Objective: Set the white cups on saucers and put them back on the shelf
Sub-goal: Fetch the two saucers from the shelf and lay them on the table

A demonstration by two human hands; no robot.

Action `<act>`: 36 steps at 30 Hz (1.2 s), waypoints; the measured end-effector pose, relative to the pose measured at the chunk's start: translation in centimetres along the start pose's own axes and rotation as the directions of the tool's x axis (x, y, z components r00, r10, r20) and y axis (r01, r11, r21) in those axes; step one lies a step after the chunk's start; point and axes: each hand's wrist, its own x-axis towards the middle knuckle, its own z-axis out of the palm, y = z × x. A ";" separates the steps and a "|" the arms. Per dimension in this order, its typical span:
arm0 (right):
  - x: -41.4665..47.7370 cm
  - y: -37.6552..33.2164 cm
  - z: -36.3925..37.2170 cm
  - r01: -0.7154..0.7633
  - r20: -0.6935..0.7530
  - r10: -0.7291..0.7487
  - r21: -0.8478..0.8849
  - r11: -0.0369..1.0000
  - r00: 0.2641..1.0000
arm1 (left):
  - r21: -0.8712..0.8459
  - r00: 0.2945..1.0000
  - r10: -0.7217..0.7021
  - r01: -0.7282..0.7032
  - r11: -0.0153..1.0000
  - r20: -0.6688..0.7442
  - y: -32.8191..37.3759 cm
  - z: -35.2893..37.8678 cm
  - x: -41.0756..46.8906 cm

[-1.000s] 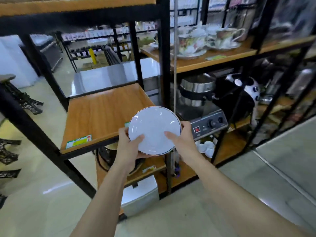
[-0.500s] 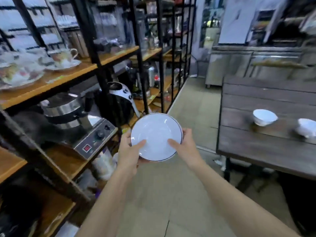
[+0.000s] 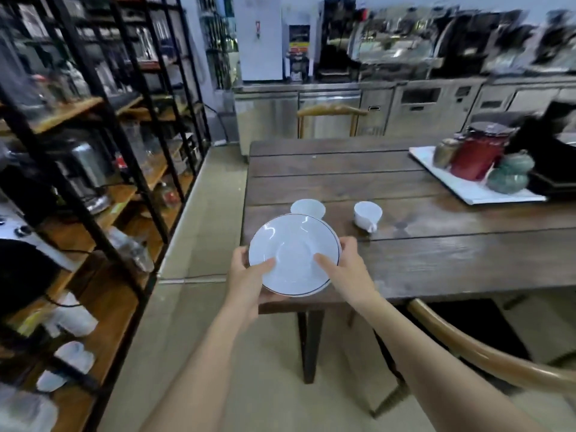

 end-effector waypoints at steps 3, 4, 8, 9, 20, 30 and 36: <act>2.5 2.3 -2.9 -0.036 0.009 0.038 -0.150 0.988 0.999 | 0.039 0.998 -0.046 0.044 0.998 0.036 -0.7 3.5 2.1; 3.3 3.0 -3.6 -0.056 0.008 0.059 -0.185 0.981 0.998 | 0.064 0.997 -0.059 0.057 0.996 0.041 -1.0 4.4 2.9; 6.4 6.0 -5.2 -0.153 -0.001 0.156 -0.199 0.968 0.988 | 0.128 0.992 -0.124 0.120 0.985 0.029 -2.1 7.4 6.3; 7.1 6.7 -5.3 -0.180 -0.006 0.183 -0.208 0.961 0.983 | 0.142 0.990 -0.140 0.134 0.981 0.027 -2.3 8.0 7.2; 14.5 10.7 -5.8 -0.383 -0.064 0.382 -0.289 0.877 0.922 | 0.261 0.958 -0.279 0.254 0.932 0.066 -4.1 11.7 17.1; 17.9 13.4 -5.6 -0.455 -0.045 0.477 -0.392 0.799 0.878 | 0.338 0.950 -0.312 0.286 0.897 0.024 -7.3 12.5 21.2; 18.6 14.3 -5.4 -0.423 -0.023 0.474 -0.491 0.762 0.880 | 0.414 0.945 -0.327 0.306 0.857 -0.022 -8.4 12.4 22.3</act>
